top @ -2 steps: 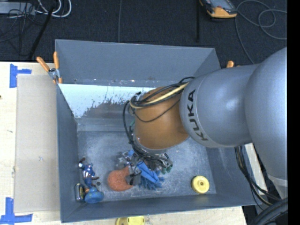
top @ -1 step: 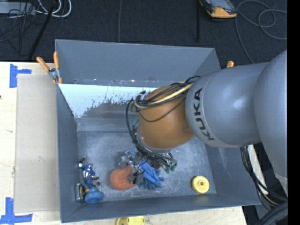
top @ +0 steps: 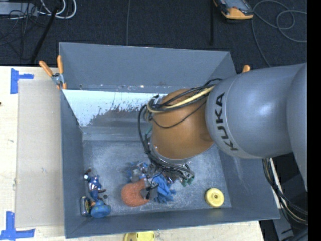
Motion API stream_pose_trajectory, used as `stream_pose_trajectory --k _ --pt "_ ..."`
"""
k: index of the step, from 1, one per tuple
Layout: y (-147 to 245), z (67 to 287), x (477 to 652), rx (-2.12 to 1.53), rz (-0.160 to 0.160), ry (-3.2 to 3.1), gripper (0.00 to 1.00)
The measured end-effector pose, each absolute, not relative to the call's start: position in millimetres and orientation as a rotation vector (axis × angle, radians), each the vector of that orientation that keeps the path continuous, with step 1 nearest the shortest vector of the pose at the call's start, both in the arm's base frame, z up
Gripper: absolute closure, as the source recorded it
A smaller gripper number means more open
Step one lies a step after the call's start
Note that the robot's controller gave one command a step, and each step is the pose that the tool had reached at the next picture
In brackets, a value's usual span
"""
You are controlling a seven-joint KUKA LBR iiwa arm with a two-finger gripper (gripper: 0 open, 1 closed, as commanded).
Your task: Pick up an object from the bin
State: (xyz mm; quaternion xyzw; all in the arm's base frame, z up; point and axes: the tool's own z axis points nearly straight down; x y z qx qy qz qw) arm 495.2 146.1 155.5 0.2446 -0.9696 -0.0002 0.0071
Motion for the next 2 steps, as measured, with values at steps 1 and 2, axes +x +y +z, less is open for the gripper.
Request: stream_pose_trajectory --k 1,2 --pt "150 136 495.9 0.824 -0.001 -3.042 1.0" --pt "138 150 493.4 0.836 -0.002 -3.012 1.0"
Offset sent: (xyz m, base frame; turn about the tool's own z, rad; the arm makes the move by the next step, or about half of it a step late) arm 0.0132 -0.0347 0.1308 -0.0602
